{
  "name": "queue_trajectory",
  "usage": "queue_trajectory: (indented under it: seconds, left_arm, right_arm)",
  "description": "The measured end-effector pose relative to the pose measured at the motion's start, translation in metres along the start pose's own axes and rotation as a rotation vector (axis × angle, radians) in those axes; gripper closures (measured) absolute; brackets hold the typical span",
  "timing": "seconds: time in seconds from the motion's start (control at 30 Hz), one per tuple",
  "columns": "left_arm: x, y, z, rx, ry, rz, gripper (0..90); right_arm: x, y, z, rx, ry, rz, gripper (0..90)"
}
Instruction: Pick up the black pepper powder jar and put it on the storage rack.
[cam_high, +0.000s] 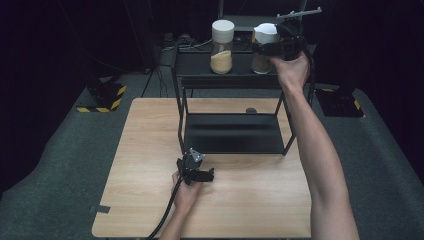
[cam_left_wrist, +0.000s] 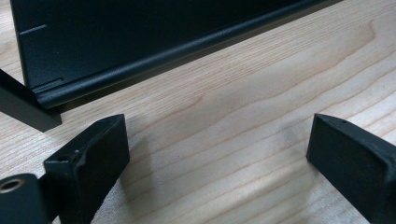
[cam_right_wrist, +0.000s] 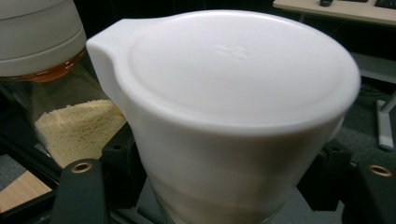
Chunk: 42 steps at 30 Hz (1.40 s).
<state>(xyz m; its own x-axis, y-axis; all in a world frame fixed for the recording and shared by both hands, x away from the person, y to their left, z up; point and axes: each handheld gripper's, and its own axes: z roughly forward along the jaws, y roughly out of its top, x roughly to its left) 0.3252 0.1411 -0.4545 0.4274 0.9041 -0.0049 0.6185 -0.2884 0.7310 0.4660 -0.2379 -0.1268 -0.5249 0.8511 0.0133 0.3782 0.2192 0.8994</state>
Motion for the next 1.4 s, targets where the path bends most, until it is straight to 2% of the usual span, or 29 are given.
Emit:
queue_trajectory:
  seconds: [0.13, 0.37, 0.7, 1.2, 1.23, 1.4]
  left_arm:
    - [0.0, 0.0, 0.0, 0.0, 0.0, 0.0, 5.9]
    - [0.0, 0.0, 0.0, 0.0, 0.0, 0.0, 5.9]
    - [0.0, 0.0, 0.0, 0.0, 0.0, 0.0, 5.9]
    - [0.0, 0.0, 0.0, 0.0, 0.0, -0.001, 5.9]
    - [0.0, 0.0, 0.0, 0.0, 0.001, 0.0, 5.9]
    - [0.0, 0.0, 0.0, 0.0, 0.0, 0.0, 5.9]
  right_arm:
    - [0.0, 0.0, 0.001, 0.0, 0.008, 0.005, 26.5]
    - [0.004, -0.001, 0.0, -0.003, -0.019, 0.008, 17.4]
    - [0.001, -0.003, -0.006, -0.004, -0.004, 0.011, 10.6]
    - [0.002, -0.01, -0.02, -0.008, 0.017, -0.001, 9.8]
    - [0.0, -0.015, -0.022, -0.023, 0.027, 0.007, 9.9]
    - [-0.003, -0.018, -0.026, -0.011, 0.034, 0.008, 9.0]
